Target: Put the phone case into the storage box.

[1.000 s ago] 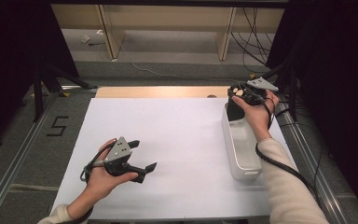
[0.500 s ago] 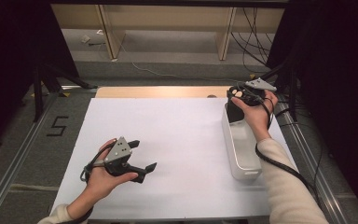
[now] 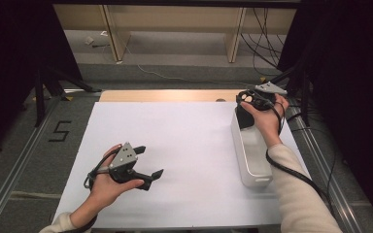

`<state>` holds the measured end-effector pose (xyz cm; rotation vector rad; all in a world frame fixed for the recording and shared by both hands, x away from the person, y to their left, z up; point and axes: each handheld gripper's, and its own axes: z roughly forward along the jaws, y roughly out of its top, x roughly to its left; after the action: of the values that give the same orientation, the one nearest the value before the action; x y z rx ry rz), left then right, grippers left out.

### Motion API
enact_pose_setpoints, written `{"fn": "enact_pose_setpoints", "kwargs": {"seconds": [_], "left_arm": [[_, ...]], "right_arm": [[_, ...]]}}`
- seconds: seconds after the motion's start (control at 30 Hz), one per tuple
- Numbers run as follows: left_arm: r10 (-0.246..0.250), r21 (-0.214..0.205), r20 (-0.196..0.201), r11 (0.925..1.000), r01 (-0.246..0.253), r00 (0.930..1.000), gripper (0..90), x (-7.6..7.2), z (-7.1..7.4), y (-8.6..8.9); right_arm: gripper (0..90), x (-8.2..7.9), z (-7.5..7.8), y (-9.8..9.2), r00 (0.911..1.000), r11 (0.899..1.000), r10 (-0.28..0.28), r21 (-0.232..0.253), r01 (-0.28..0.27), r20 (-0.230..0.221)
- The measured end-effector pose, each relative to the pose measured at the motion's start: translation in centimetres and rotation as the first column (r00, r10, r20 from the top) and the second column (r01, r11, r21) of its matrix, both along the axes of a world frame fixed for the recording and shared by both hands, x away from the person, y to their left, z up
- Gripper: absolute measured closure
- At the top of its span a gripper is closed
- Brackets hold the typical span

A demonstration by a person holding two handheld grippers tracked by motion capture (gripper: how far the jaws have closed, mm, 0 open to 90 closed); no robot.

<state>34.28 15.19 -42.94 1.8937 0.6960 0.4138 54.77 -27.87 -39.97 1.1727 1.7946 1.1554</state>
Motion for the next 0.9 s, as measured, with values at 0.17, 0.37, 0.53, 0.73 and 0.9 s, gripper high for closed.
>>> {"fn": "enact_pose_setpoints", "kwargs": {"seconds": [0.17,0.37,0.53,0.73,0.9], "left_arm": [[0.000,0.000,0.000,1.0000,0.000,1.0000,2.0,0.00,0.00,0.00],[0.001,-0.002,0.000,1.0000,-0.001,1.0000,1.9,0.02,-0.01,0.04],[-0.001,0.001,0.000,1.0000,0.001,1.0000,1.9,0.01,0.00,0.02],[0.000,0.001,0.000,1.0000,0.000,1.0000,1.9,0.00,0.01,0.03],[0.001,0.001,0.001,1.0000,-0.001,1.0000,1.9,0.01,0.01,0.05]], "right_arm": [[13.5,0.16,-0.21,0.12,0.9999,1.000,0.001,-0.002,-0.001,-0.017],[13.3,0.27,-0.52,0.33,0.9993,1.000,-0.001,-0.003,0.001,-0.037],[12.8,0.29,-0.53,0.23,0.9993,1.000,-0.006,-0.001,0.006,-0.038],[10.1,0.31,-0.54,0.26,0.9989,1.000,0.002,0.004,-0.002,-0.046],[6.5,0.32,-0.52,0.24,0.9988,1.000,0.006,0.012,-0.005,-0.048]]}}
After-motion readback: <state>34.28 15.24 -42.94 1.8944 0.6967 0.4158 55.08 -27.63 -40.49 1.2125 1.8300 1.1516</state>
